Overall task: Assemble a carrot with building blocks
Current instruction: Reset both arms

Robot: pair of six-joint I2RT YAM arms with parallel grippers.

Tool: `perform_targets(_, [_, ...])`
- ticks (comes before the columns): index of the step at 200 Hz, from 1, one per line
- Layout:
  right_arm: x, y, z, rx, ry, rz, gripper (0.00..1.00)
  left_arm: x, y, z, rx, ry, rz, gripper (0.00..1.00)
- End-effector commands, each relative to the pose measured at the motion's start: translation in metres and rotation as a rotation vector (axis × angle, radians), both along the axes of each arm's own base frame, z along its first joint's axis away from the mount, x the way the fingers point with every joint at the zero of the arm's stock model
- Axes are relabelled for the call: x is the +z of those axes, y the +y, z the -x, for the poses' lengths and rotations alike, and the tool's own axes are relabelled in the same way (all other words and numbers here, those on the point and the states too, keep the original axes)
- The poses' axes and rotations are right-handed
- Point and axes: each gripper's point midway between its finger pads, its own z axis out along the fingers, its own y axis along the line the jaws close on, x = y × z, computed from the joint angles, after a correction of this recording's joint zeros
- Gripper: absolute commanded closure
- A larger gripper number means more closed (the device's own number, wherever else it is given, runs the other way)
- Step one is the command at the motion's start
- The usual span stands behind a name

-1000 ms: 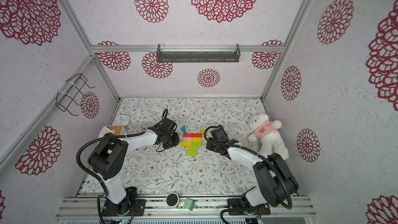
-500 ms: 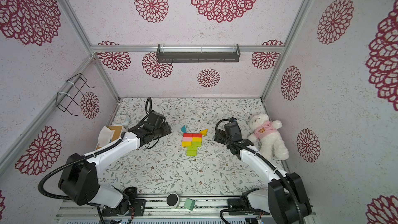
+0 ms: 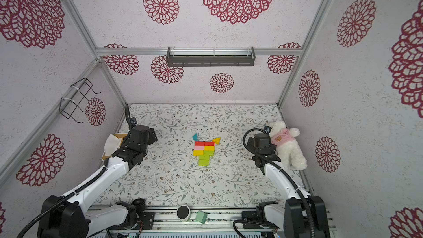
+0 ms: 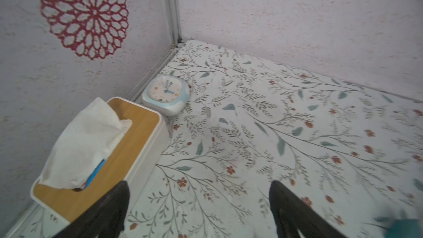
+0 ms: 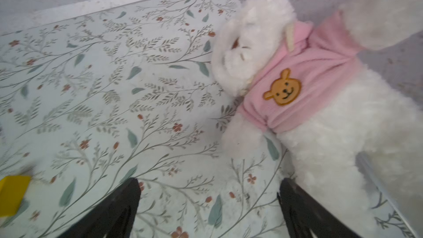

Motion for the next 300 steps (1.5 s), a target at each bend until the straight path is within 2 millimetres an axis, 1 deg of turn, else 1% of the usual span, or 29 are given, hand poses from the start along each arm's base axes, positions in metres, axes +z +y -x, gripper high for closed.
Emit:
perform_targets(1, [0.017,-0.024,-0.015,-0.054,-0.106,0.124,0.02,0.004,0.017,-0.009,0.03,-0.077,-0.121,0.03])
perform_targets(14, [0.016,-0.028,-0.017,-0.05,-0.147,0.178,0.02,0.001,0.024,-0.009,0.039,-0.08,-0.13,0.03])
perform_targets(38, [0.013,-0.032,-0.015,-0.038,-0.22,0.258,0.01,0.008,0.035,-0.013,0.023,-0.14,-0.187,0.03])
perform_targets(47, [0.011,-0.032,-0.015,-0.037,-0.237,0.264,0.01,0.004,0.042,-0.014,0.022,-0.161,-0.187,0.03])
perform_targets(65, [0.003,-0.027,-0.018,-0.006,-0.269,0.257,0.01,-0.013,0.063,-0.016,0.051,-0.191,-0.138,0.03])
perform_targets(74, [0.001,-0.023,-0.02,0.02,-0.301,0.251,0.01,-0.019,0.068,-0.017,0.042,-0.2,-0.138,0.03])
perform_targets(89, [-0.004,-0.016,-0.028,0.073,-0.264,0.249,0.01,-0.025,0.074,-0.018,0.038,-0.248,-0.157,0.03])
perform_targets(92, [-0.005,-0.015,-0.029,0.077,-0.259,0.251,0.01,-0.024,0.073,-0.018,0.027,-0.264,-0.155,0.03])
perform_targets(104, [-0.007,-0.013,-0.032,0.097,-0.246,0.244,0.02,-0.04,0.075,-0.021,-0.015,-0.258,-0.103,0.03])
perform_targets(114, [-0.008,-0.007,-0.033,0.14,-0.25,0.235,0.02,-0.046,0.078,-0.022,-0.027,-0.277,-0.087,0.03])
perform_targets(120, [-0.008,-0.008,-0.033,0.146,-0.251,0.225,0.02,-0.052,0.079,-0.023,-0.029,-0.282,-0.082,0.03])
perform_targets(131, [-0.007,-0.012,-0.031,0.142,-0.261,0.212,0.02,-0.051,0.082,-0.026,-0.024,-0.308,-0.084,0.03])
perform_targets(146, [-0.002,-0.023,-0.024,0.101,-0.299,0.195,0.01,-0.058,0.081,-0.032,-0.058,-0.236,-0.031,0.03])
perform_targets(155, [-0.001,-0.026,-0.02,0.099,-0.321,0.181,0.01,-0.06,0.082,-0.037,-0.071,-0.22,-0.024,0.03])
perform_targets(177, [0.001,-0.029,-0.016,0.097,-0.341,0.165,0.01,-0.06,0.079,-0.038,-0.084,-0.216,-0.033,0.03])
perform_targets(209, [0.003,-0.015,-0.012,0.164,-0.374,0.137,0.02,-0.062,0.079,-0.038,-0.084,-0.212,-0.023,0.03])
perform_targets(215, [0.004,-0.012,-0.01,0.168,-0.408,0.098,0.01,-0.061,0.079,-0.038,-0.083,-0.212,-0.025,0.03])
perform_targets(220, [0.011,-0.006,-0.008,0.185,-0.475,0.071,0.01,-0.062,0.079,-0.038,-0.082,-0.211,-0.025,0.03])
perform_targets(228, [0.015,0.004,-0.005,0.233,-0.53,0.1,0.01,-0.061,0.078,-0.038,-0.083,-0.212,-0.025,0.03])
perform_targets(241, [0.0,-0.003,-0.009,0.176,-0.495,0.103,0.01,-0.061,0.078,-0.038,-0.083,-0.212,-0.028,0.03])
perform_targets(250, [-0.009,0.0,-0.013,0.194,-0.491,0.104,0.01,-0.061,0.078,-0.038,-0.082,-0.212,-0.029,0.03])
perform_targets(254, [-0.004,0.002,-0.017,0.208,-0.516,0.11,0.01,-0.06,0.078,-0.038,-0.083,-0.214,-0.028,0.03])
perform_targets(258, [-0.004,0.004,-0.02,0.22,-0.5,0.106,0.01,-0.061,0.078,-0.038,-0.083,-0.212,-0.029,0.03])
perform_targets(265, [-0.014,0.003,-0.027,0.219,-0.418,0.095,0.01,-0.061,0.078,-0.038,-0.083,-0.212,-0.03,0.03])
perform_targets(270, [-0.018,0.003,-0.032,0.219,-0.401,0.091,0.01,-0.061,0.078,-0.038,-0.083,-0.211,-0.03,0.03])
perform_targets(274, [-0.015,0.005,-0.036,0.231,-0.416,0.096,0.01,-0.061,0.078,-0.038,-0.083,-0.21,-0.03,0.03])
perform_targets(282, [-0.021,0.01,-0.038,0.258,-0.36,0.102,0.01,-0.061,0.078,-0.038,-0.083,-0.212,-0.033,0.03])
perform_targets(292, [-0.016,0.012,-0.039,0.261,-0.393,0.112,0.01,-0.061,0.078,-0.038,-0.082,-0.211,-0.031,0.03])
perform_targets(300, [-0.022,0.012,-0.038,0.26,-0.362,0.109,0.01,-0.061,0.078,-0.038,-0.082,-0.211,-0.033,0.03])
